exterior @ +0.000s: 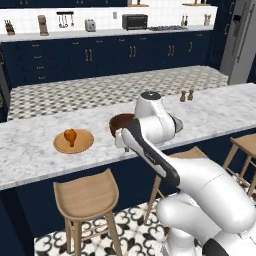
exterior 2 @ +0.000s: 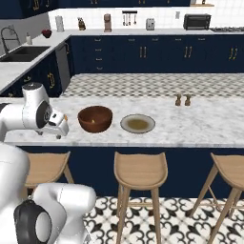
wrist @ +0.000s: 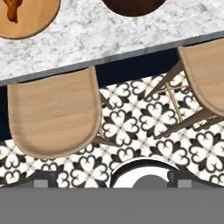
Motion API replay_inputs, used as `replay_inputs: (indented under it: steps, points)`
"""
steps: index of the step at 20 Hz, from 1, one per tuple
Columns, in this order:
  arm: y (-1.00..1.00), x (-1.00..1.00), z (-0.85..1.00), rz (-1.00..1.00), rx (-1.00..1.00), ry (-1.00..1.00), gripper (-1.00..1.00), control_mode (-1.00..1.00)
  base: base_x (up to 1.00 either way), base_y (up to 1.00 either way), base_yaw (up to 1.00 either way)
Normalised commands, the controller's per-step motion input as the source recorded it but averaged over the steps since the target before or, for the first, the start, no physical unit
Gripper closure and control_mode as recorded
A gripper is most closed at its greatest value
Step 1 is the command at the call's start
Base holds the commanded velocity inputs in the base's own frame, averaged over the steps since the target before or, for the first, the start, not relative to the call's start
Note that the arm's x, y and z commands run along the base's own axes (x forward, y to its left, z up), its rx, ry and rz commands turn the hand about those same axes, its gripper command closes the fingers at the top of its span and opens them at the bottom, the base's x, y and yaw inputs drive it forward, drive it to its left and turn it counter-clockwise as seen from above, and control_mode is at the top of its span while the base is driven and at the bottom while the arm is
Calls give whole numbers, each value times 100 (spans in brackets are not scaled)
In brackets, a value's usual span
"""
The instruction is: Pick the chicken drumstick and lemon wedge from their plates and place them in the bowl. Then put the bowl in the fridge.
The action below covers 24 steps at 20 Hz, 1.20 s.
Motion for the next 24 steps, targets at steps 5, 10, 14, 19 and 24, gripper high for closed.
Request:
replay_inputs:
  steps: [5, 10, 14, 19, 24]
  points:
    - [20, 20, 0, -5, 0, 0, -100, -100, 63, 80, -27]
    - [99, 97, 8, -8, 0, -2, -100, -100, 0, 0, 0]
    - [99, 93, 1, 17, 0, 4, -100, -100, 0, 0, 0]
    - [81, 94, -33, 22, -2, 6, -100, -100, 0, 0, 0]
    - [34, 69, -76, 3, -6, 0, -100, -100, 0, 0, 0]
